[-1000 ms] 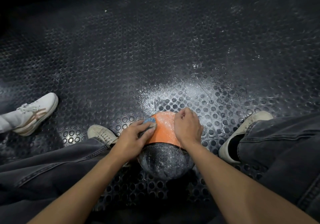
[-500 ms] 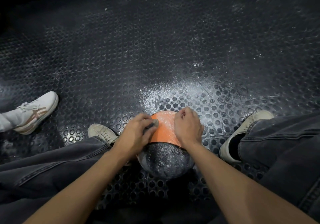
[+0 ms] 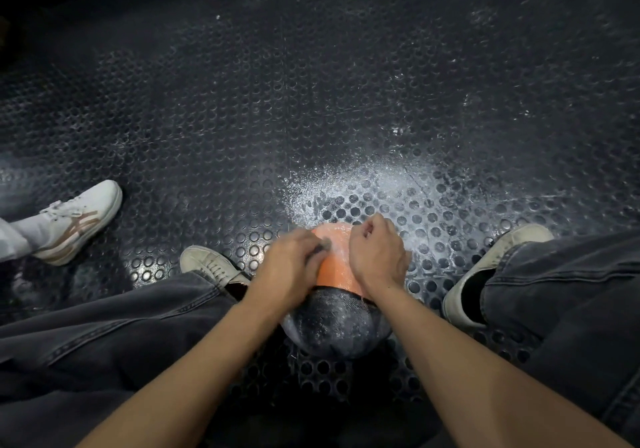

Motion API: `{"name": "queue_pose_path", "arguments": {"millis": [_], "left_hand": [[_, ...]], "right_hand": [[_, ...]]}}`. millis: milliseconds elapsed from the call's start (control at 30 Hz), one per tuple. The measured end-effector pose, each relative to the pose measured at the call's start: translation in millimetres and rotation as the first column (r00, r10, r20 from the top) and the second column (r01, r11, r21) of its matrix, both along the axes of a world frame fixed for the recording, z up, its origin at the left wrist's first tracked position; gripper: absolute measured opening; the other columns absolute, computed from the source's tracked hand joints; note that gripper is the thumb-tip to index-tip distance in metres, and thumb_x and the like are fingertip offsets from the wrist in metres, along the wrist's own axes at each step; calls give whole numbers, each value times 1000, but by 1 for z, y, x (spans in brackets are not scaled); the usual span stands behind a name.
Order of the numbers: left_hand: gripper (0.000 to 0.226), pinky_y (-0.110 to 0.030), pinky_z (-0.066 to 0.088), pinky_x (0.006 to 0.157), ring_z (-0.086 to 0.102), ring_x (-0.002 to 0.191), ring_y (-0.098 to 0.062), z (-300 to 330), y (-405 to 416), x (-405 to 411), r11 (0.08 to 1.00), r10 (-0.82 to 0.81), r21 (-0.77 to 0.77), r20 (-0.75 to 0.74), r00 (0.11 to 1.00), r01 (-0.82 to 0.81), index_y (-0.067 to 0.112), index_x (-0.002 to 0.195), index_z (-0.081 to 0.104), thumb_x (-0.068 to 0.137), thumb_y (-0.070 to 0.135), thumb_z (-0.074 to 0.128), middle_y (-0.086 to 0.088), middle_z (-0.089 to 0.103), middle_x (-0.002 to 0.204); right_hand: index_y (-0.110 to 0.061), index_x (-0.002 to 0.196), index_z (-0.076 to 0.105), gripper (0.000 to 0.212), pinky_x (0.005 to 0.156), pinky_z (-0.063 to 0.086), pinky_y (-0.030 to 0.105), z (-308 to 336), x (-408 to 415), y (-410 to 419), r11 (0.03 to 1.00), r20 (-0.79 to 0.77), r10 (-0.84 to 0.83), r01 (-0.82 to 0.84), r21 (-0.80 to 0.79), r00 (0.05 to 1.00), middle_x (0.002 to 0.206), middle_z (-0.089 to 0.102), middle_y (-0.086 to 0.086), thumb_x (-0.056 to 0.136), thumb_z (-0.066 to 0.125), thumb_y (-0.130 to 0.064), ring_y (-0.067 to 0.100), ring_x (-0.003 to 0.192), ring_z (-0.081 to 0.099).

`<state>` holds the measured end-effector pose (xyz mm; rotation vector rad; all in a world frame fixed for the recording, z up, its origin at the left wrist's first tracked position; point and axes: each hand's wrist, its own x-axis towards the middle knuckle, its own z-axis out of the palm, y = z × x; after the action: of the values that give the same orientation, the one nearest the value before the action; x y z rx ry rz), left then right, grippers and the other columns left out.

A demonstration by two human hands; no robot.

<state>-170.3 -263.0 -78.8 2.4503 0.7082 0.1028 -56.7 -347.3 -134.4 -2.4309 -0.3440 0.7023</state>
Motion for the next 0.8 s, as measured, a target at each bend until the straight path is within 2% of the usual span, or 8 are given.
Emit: {"name": "queue_pose_path", "arguments": {"millis": [100, 233, 300, 433, 567, 633, 733, 800], "left_hand": [[20, -24, 48, 82, 60, 87, -10, 1, -4, -16, 980, -192, -54, 31, 981, 194, 15, 101, 72, 93, 25, 58, 5, 65, 99], [23, -23, 46, 76, 58, 81, -13, -12, 29, 5, 983, 179, -12, -134, 975, -182, 9, 99, 72, 94, 27, 59, 3, 63, 91], [22, -14, 40, 72, 57, 81, -11, -8, 18, 5, 993, 119, -8, -125, 985, -121, 9, 98, 71, 95, 26, 57, 3, 62, 92], [17, -10, 42, 77, 58, 85, -5, 6, -4, -16, 978, -201, -63, -38, 979, 198, 16, 103, 72, 93, 23, 60, 8, 63, 97], [20, -22, 38, 66, 54, 72, -12, -5, 30, 4, 990, 125, -47, -195, 973, -137, 12, 88, 70, 94, 27, 59, 7, 55, 79], [20, -23, 37, 68, 51, 72, -9, -3, 21, 5, 994, 104, -23, -169, 980, -110, 10, 88, 70, 94, 25, 58, 7, 54, 79], [15, -20, 42, 75, 55, 80, -8, 8, -9, -11, 994, -94, -63, -38, 995, 91, 13, 97, 73, 93, 21, 61, 6, 60, 91], [16, -16, 43, 77, 56, 80, -6, 6, 2, -10, 995, -57, -83, -65, 996, 51, 15, 101, 72, 93, 22, 61, 8, 59, 90]], "right_hand": [[-26, 86, 46, 18, 91, 36, 37, -2, 5, -6, 999, -41, 26, -25, 33, 999, 89, 49, -11, 101, 42, -36, 15, 89, 49], [-27, 88, 47, 17, 95, 39, 40, -5, 0, 0, 997, 9, 76, -77, 31, 997, 86, 49, -12, 100, 41, -37, 15, 89, 52], [-27, 87, 46, 17, 93, 34, 37, -6, -2, 0, 998, 32, 57, -57, 11, 998, 88, 50, -10, 100, 40, -36, 15, 89, 52], [-27, 87, 46, 17, 88, 39, 34, -7, 6, -8, 995, -12, 84, -83, 48, 996, 88, 51, -11, 101, 43, -36, 13, 85, 51], [-26, 90, 47, 17, 86, 38, 33, -9, -1, -2, 984, 32, 173, -174, 49, 984, 86, 50, -11, 102, 42, -37, 12, 82, 51], [-27, 89, 47, 18, 89, 36, 36, -10, -4, -1, 988, 65, 149, -151, 25, 987, 88, 52, -11, 101, 40, -39, 13, 84, 52], [-27, 90, 48, 18, 90, 37, 37, -10, 1, -6, 991, 34, 132, -132, 17, 991, 89, 53, -11, 101, 41, -39, 13, 87, 54], [-26, 92, 48, 17, 88, 38, 34, -7, 4, -6, 983, 11, 179, -179, 27, 984, 90, 53, -10, 102, 41, -38, 13, 88, 54]]}}
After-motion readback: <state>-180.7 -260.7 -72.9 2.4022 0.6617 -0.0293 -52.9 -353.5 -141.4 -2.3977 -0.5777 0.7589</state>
